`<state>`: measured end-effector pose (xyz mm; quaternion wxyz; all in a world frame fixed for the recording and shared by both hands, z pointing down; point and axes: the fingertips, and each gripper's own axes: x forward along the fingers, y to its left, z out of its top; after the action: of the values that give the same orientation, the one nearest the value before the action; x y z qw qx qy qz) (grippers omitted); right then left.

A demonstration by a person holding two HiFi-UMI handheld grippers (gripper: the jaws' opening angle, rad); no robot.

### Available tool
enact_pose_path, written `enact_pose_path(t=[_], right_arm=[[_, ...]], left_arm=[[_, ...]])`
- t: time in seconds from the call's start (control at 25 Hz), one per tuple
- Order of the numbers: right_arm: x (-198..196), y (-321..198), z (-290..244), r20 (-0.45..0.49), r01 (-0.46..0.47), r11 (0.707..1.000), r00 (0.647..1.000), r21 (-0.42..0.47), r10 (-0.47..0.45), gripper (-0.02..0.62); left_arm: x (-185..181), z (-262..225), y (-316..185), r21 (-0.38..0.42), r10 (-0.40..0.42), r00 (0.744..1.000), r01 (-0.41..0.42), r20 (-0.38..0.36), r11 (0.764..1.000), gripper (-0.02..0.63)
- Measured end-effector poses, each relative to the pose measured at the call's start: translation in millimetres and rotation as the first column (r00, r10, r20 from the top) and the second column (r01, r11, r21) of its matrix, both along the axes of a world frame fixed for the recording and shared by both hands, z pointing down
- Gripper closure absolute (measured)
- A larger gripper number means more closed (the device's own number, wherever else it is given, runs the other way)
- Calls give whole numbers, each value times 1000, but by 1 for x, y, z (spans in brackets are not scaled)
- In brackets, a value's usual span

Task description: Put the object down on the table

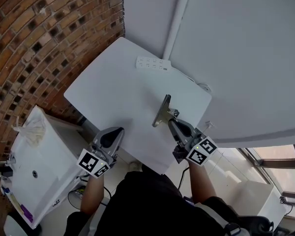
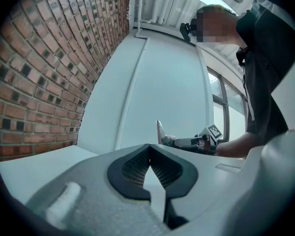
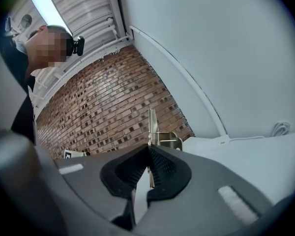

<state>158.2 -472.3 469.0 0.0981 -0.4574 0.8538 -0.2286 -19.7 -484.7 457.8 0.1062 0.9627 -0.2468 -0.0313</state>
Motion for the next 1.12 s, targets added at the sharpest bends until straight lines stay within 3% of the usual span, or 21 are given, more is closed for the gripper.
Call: enact_pose_path(t=[0.36, 0.52, 0.72, 1.12], right_arm=[[7, 7, 65, 33, 11, 985, 999, -173, -6, 586], [8, 11, 106, 58, 23, 962, 998, -272, -8, 586], [1, 6, 137, 132, 56, 929, 991, -366, -7, 586], [-6, -27, 176, 159, 116, 864, 986, -490, -42, 586]], left_arm=[[14, 50, 10, -101, -5, 999, 8, 33, 995, 607], [19, 74, 16, -125, 17, 995, -4, 101, 992, 607], [31, 84, 13, -153, 32, 996, -18, 89, 988, 607], [51, 92, -9, -152, 36, 994, -20, 103, 988, 607]])
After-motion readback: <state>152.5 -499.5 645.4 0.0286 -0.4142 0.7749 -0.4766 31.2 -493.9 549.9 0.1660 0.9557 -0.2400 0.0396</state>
